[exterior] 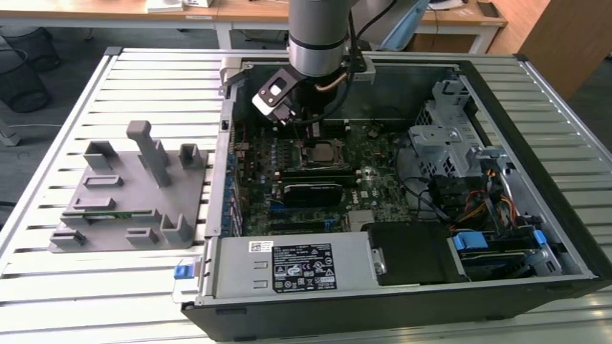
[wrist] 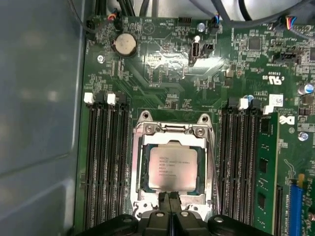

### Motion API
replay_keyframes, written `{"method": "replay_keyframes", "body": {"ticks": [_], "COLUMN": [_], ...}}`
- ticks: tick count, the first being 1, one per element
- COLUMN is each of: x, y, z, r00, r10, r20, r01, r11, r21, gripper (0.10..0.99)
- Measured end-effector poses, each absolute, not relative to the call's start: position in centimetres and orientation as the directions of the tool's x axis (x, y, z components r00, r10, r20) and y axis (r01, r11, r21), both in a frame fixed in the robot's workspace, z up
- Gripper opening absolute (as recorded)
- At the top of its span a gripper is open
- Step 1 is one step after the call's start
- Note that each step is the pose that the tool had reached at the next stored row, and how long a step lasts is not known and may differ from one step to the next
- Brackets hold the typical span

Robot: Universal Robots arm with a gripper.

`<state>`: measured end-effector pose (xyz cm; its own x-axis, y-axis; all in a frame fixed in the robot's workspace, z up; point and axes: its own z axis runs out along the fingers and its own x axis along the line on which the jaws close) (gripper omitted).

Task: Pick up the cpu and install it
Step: 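Close the cpu cover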

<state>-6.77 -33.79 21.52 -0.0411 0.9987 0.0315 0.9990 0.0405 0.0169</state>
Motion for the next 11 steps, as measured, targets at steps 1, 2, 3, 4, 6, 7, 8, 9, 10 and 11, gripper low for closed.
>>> {"method": "replay_keyframes", "body": {"ticks": [1,2,3,4,6,7,8,9,10,11], "x": [-6.8,-6.8,-6.8,-6.8,-6.8,-6.8,-6.8,-6.8,-6.8,-6.8], "y": [-33.8,-33.8,-33.8,-33.8,-33.8,-33.8,-33.8,-33.8,-33.8,-33.8], "z": [21.4,21.3,21.1,21.0,20.8,20.7,20.6,20.4,20.3,20.3], "r00": [-0.041,-0.041,-0.041,-0.041,-0.041,-0.041,-0.041,-0.041,-0.041,-0.041], "r10": [0.999,0.999,0.999,0.999,0.999,0.999,0.999,0.999,0.999,0.999], "r20": [0.031,0.031,0.031,0.032,0.032,0.031,0.031,0.031,0.032,0.032], "r01": [0.999,0.999,0.999,0.999,0.999,0.999,0.999,0.999,0.999,0.999], "r11": [0.041,0.041,0.041,0.041,0.041,0.041,0.041,0.041,0.041,0.041], "r21": [0.017,0.017,0.017,0.017,0.017,0.016,0.016,0.016,0.016,0.016], "gripper": [0.106,0.106,0.106,0.106,0.106,0.106,0.106,0.106,0.106,0.106]}}
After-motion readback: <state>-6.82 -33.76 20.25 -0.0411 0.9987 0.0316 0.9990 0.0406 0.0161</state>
